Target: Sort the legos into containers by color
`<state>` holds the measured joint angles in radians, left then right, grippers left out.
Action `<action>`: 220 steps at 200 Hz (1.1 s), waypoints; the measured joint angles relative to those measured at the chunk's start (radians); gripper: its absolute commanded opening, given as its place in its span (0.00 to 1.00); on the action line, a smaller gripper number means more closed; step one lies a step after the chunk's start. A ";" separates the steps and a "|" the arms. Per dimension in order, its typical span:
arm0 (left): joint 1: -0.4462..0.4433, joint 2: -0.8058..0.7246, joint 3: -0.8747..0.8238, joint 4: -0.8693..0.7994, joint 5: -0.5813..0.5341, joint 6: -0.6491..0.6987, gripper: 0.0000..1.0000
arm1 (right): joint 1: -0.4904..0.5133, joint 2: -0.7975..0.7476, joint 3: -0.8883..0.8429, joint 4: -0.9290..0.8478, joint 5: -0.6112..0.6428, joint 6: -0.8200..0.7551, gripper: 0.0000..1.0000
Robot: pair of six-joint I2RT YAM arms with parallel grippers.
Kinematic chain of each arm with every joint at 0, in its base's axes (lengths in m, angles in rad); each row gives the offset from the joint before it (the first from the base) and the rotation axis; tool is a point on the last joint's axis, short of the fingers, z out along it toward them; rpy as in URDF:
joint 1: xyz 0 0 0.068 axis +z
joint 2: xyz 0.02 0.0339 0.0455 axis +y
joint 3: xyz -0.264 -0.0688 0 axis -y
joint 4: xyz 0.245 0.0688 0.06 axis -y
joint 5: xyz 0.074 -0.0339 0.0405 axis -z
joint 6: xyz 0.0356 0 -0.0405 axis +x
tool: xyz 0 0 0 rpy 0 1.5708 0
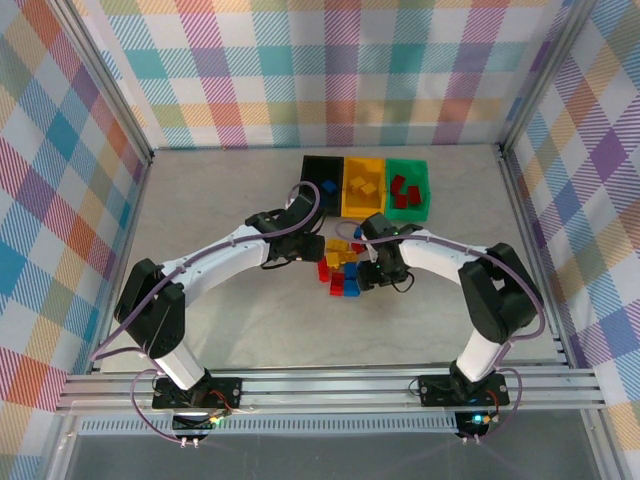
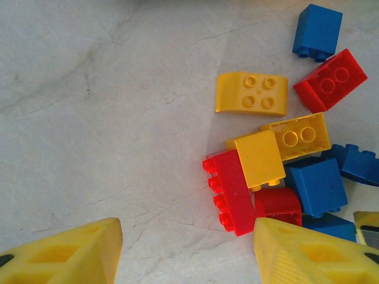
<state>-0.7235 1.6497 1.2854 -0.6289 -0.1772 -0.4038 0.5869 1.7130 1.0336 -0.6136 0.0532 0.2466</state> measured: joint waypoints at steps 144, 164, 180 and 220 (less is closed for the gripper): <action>0.017 -0.022 -0.006 -0.002 -0.002 0.004 0.60 | 0.002 0.141 0.158 -0.010 0.015 -0.076 0.26; 0.026 -0.029 -0.008 -0.002 -0.008 0.004 0.60 | 0.002 0.132 0.158 -0.018 0.018 -0.079 0.24; 0.036 -0.050 -0.024 -0.001 -0.013 0.004 0.61 | 0.002 0.109 0.159 -0.031 0.019 -0.079 0.24; 0.059 -0.114 -0.054 -0.002 -0.021 0.003 0.61 | 0.002 0.069 0.299 -0.075 0.018 -0.079 0.24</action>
<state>-0.6647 1.5352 1.2316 -0.6304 -0.1982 -0.4004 0.5888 1.7821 1.3323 -0.6884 0.0708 0.1680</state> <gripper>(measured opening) 0.605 0.260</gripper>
